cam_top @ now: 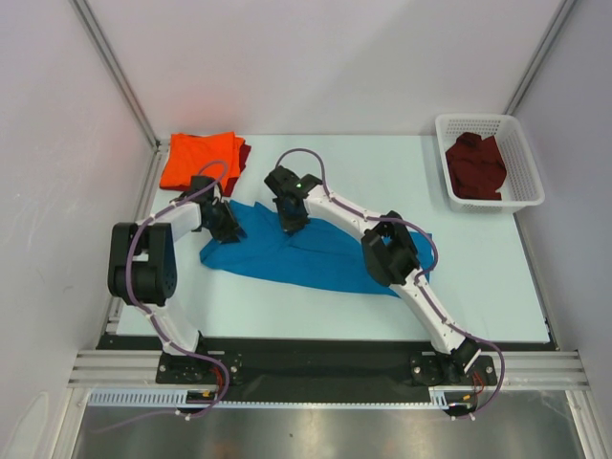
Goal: Fold and stack the t-shirts
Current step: Fold the tshirt
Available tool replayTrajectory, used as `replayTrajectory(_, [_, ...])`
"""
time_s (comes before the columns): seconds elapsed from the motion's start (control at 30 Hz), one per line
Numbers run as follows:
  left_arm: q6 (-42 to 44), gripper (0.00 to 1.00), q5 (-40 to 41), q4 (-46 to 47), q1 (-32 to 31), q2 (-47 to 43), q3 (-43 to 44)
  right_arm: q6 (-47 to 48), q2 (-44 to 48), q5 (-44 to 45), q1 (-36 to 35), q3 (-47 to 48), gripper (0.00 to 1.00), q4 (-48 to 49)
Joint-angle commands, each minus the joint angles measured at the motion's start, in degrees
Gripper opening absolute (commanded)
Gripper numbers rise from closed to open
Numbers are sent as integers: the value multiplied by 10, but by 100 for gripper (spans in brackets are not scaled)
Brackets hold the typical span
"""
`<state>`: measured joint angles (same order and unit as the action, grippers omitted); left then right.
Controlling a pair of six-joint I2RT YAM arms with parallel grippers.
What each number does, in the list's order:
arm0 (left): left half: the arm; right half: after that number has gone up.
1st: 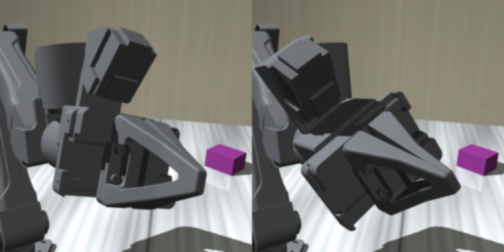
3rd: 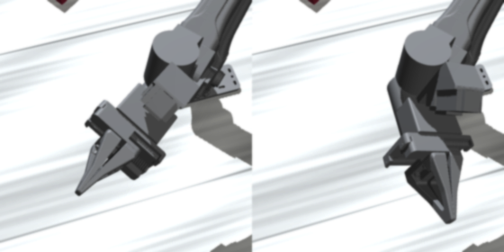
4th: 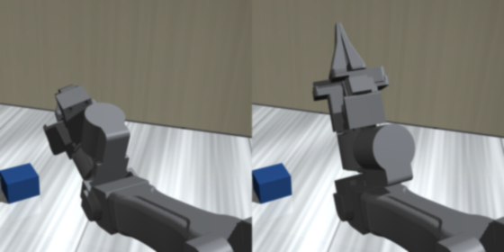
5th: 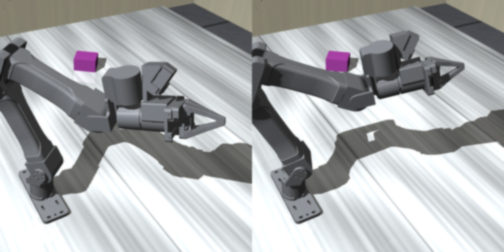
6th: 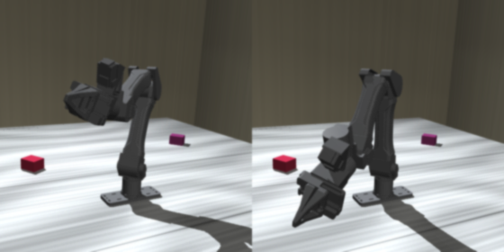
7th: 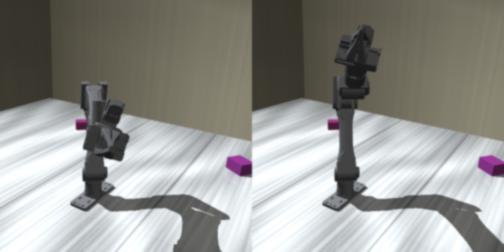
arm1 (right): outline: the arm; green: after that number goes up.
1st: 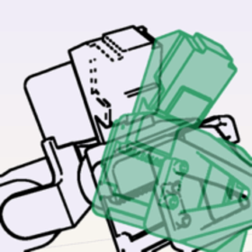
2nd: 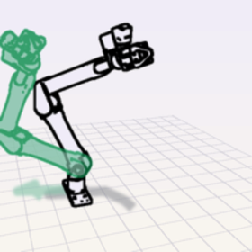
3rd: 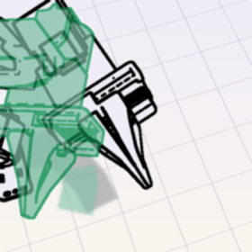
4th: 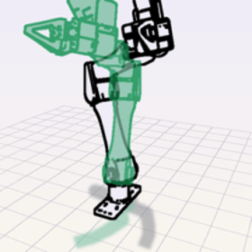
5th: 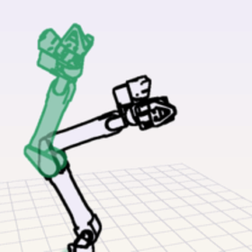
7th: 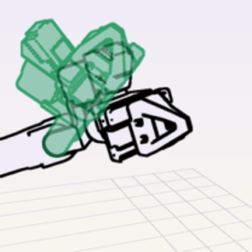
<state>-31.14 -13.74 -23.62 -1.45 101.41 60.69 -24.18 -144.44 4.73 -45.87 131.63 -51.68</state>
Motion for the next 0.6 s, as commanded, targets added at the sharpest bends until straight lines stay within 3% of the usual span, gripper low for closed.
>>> replayTrajectory(0.0, [8,34,-1,11,7,7,0,-10,-7,6,5,30,4,8])
replayTrajectory(0.57, [13,33,3,10,39,34,-13,-66,93,-11,35,-58,0,26])
